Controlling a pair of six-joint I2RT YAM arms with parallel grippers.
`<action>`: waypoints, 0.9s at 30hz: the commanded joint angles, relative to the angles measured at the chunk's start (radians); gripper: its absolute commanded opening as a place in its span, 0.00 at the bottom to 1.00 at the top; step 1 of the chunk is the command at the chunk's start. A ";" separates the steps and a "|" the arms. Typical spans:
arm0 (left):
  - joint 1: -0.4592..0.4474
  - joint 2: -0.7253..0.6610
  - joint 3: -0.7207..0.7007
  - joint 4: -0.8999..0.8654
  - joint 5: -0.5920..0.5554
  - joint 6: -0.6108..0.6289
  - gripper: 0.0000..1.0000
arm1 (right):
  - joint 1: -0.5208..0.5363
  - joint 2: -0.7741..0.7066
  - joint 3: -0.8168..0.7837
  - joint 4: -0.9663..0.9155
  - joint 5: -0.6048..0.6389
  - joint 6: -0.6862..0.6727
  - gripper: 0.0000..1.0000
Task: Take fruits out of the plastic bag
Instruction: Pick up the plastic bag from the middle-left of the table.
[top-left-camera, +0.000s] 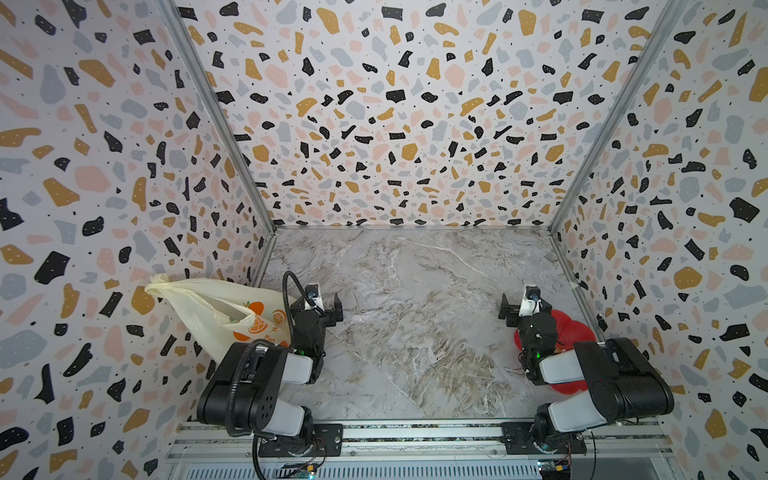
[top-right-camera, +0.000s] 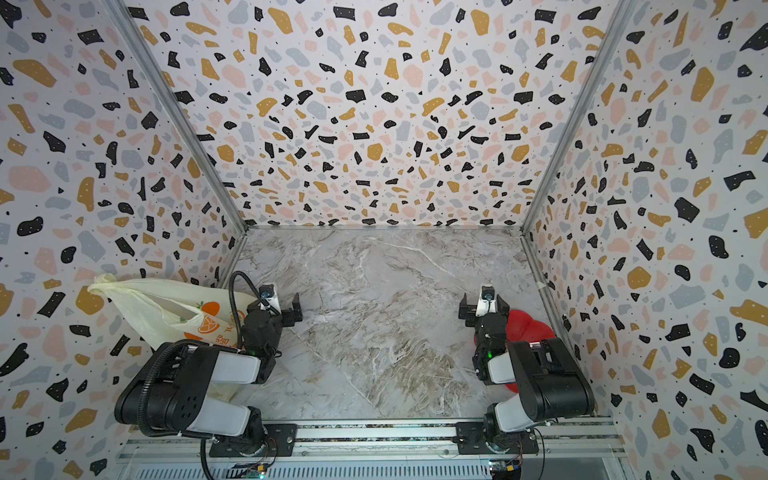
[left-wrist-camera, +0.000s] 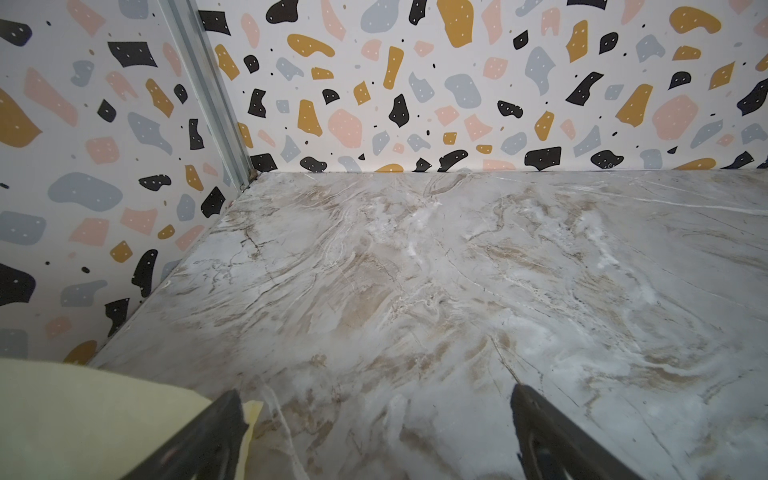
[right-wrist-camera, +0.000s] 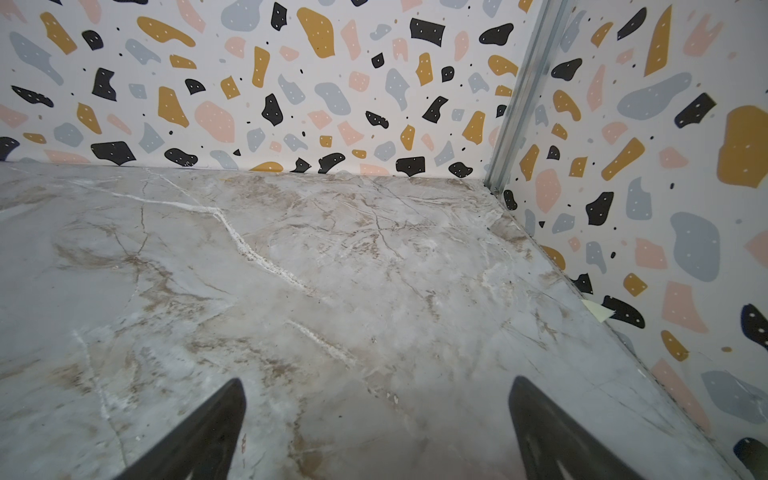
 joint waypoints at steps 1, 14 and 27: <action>-0.004 0.001 0.016 0.072 -0.007 0.006 1.00 | -0.003 0.001 0.023 0.005 -0.004 -0.001 0.99; -0.006 -0.002 0.013 0.073 0.005 0.008 1.00 | -0.004 -0.002 0.021 0.007 -0.004 -0.002 0.99; -0.023 -0.122 0.085 -0.153 -0.008 0.019 0.99 | 0.061 -0.151 -0.001 -0.057 0.057 -0.067 0.99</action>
